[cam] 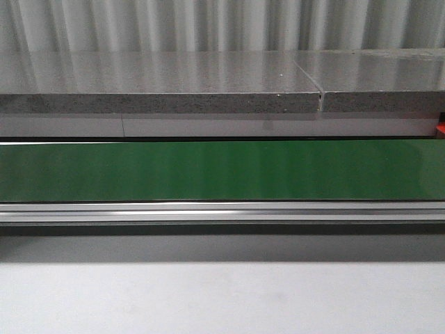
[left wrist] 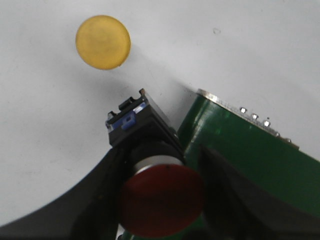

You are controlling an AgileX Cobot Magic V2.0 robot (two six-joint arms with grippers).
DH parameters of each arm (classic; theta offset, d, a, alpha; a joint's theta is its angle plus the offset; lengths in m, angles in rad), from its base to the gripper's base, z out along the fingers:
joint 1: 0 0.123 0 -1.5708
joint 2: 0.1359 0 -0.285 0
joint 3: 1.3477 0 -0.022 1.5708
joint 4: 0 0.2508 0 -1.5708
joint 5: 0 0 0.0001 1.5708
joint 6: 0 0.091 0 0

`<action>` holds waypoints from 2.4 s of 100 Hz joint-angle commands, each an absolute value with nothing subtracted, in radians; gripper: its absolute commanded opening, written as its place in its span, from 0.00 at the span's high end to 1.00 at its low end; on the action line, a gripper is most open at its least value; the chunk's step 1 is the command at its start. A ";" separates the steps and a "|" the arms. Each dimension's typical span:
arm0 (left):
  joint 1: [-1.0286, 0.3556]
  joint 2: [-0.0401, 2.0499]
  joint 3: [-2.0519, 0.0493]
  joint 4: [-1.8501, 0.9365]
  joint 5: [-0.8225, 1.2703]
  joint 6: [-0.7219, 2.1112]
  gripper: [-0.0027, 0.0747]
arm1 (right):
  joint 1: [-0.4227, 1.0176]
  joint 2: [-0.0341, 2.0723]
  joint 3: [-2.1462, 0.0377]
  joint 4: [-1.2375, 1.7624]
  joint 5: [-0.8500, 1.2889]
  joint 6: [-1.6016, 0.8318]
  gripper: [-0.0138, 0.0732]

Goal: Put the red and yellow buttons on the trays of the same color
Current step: 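Lower the left gripper onto the red-capped button in the pile and grasp, then set the red button on the belt and open the left gripper, then lower the left gripper onto the yellow-capped button and grasp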

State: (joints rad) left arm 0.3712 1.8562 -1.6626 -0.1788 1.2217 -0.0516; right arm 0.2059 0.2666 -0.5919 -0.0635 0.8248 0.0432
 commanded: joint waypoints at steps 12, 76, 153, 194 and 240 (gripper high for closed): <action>0.314 1.746 -1.667 -0.201 1.270 0.063 0.87 | 0.206 0.276 -0.617 -0.064 0.754 0.035 0.92; 0.176 1.740 -1.548 -0.197 1.270 0.130 0.76 | 0.206 0.276 -0.617 -0.064 0.754 0.035 0.92; 0.201 1.738 -1.711 -0.327 1.100 0.052 0.26 | 0.206 0.276 -0.617 -0.064 0.754 0.035 0.92; 0.346 1.787 -1.714 -0.135 1.188 -0.148 0.26 | 0.206 0.276 -0.617 -0.064 0.754 0.035 0.92; 0.459 1.887 -1.718 -0.125 1.129 -0.159 0.26 | 0.206 0.276 -0.617 -0.064 0.754 0.035 0.92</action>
